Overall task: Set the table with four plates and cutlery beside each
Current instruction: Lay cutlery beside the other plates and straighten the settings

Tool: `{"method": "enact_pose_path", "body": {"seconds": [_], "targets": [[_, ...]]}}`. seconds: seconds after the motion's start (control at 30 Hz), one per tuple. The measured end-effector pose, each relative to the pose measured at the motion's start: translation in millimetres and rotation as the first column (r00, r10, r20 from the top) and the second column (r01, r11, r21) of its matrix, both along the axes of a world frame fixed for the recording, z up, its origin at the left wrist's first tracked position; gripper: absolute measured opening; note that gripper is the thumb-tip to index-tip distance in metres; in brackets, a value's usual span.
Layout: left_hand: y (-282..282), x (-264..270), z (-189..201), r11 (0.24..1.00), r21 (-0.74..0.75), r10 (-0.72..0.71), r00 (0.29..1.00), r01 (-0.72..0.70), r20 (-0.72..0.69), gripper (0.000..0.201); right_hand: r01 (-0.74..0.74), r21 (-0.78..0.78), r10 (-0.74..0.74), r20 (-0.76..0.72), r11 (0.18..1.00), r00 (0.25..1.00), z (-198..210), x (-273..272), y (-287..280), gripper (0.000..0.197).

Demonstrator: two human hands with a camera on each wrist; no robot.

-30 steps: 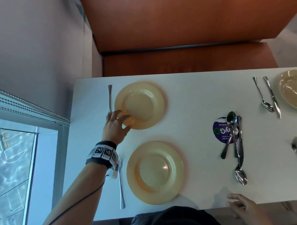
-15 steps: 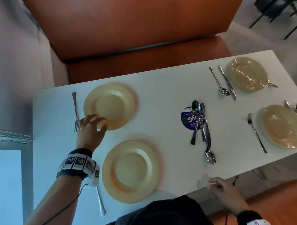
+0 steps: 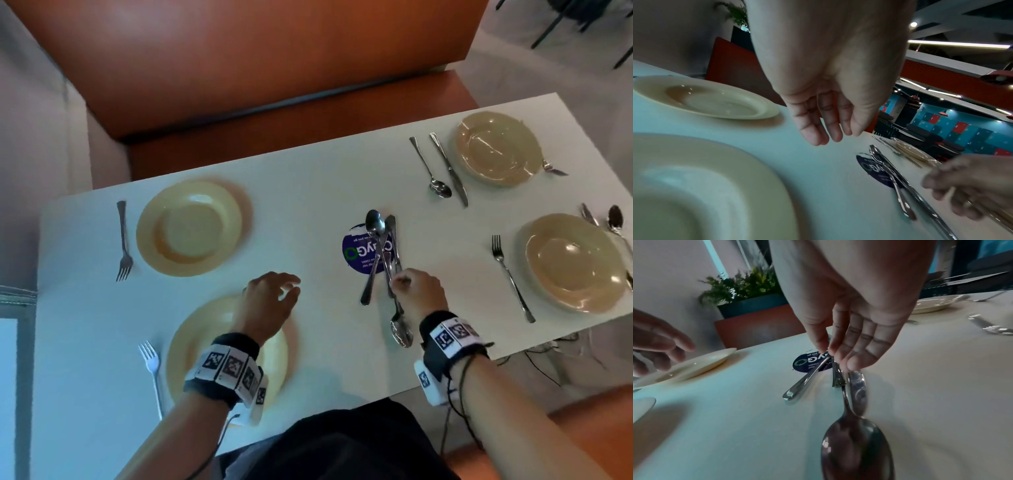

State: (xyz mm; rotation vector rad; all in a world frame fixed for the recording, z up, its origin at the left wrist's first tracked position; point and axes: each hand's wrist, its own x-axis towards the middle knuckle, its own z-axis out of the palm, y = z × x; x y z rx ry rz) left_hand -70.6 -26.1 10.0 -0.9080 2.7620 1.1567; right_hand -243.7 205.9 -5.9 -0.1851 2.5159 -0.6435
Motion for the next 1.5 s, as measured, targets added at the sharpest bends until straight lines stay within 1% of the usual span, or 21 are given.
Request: {"method": "enact_pose_path", "body": {"seconds": [0.13, 0.23, 0.33, 0.4, 0.5, 0.67, 0.73, 0.83, 0.93, 1.07, 1.2, 1.3, 1.4, 1.5], "targets": [[46, -20, 0, 0.999, 0.023, 0.027, 0.996, -0.029, 0.084, 0.016, -0.132, 0.097, 0.132, 0.002, 0.987, 0.991, -11, -28, -20, 0.013], [73, -31, 1, 0.997, 0.037, 0.062, 0.988, -0.068, 0.144, 0.017, -0.212, 0.159, 0.215, -0.005, 0.964, 0.977, -21, -42, -30, 0.019], [93, -37, 2, 0.99, 0.058, 0.114, 0.975, -0.127, 0.189, 0.018, -0.285, 0.175, 0.291, -0.01, 0.943, 0.957, -30, -52, -33, 0.02], [105, -40, 2, 0.986, 0.057, 0.145, 0.969, -0.159, 0.199, 0.018, -0.305, 0.175, 0.309, 0.001, 0.936, 0.951, -33, -58, -34, 0.019], [116, -41, 2, 0.98, 0.054, 0.173, 0.961, -0.189, 0.217, 0.019, -0.303, 0.166, 0.307, 0.001, 0.938, 0.952, -37, -65, -36, 0.013], [122, -40, 5, 0.968, 0.077, 0.213, 0.948, -0.237, 0.238, 0.02, -0.273, 0.14, 0.271, 0.033, 0.952, 0.962, -37, -67, -37, 0.018], [121, -38, 7, 0.964, 0.09, 0.224, 0.946, -0.251, 0.234, 0.02, -0.265, 0.122, 0.258, 0.071, 0.957, 0.964, -35, -67, -39, 0.02], [117, -34, 7, 0.957, 0.101, 0.244, 0.943, -0.271, 0.225, 0.02, -0.266, 0.131, 0.256, 0.091, 0.955, 0.962, -32, -66, -44, 0.019], [113, -30, 7, 0.955, 0.109, 0.245, 0.943, -0.274, 0.224, 0.021, -0.286, 0.172, 0.27, 0.107, 0.943, 0.957, -29, -67, -47, 0.025], [107, -30, 6, 0.969, 0.101, 0.198, 0.95, -0.228, 0.241, 0.023, -0.306, 0.165, 0.286, 0.133, 0.938, 0.949, -21, -65, -47, 0.022], [107, -52, -4, 0.988, 0.099, 0.092, 0.961, -0.121, 0.262, 0.025, -0.265, 0.103, 0.248, 0.153, 0.959, 0.957, -5, -57, -37, 0.015], [112, -75, -13, 0.993, 0.09, 0.046, 0.965, -0.072, 0.256, 0.026, -0.239, 0.033, 0.23, 0.168, 0.971, 0.959, 11, -49, -18, 0.018], [116, -100, -21, 0.991, 0.087, 0.076, 0.969, -0.099, 0.236, 0.027, -0.223, -0.029, 0.225, 0.177, 0.974, 0.958, 24, -42, 6, 0.019], [119, -127, -29, 0.992, 0.053, 0.099, 0.973, -0.112, 0.206, 0.029, -0.191, -0.059, 0.198, 0.186, 0.98, 0.962, 36, -34, 31, 0.016]]}}
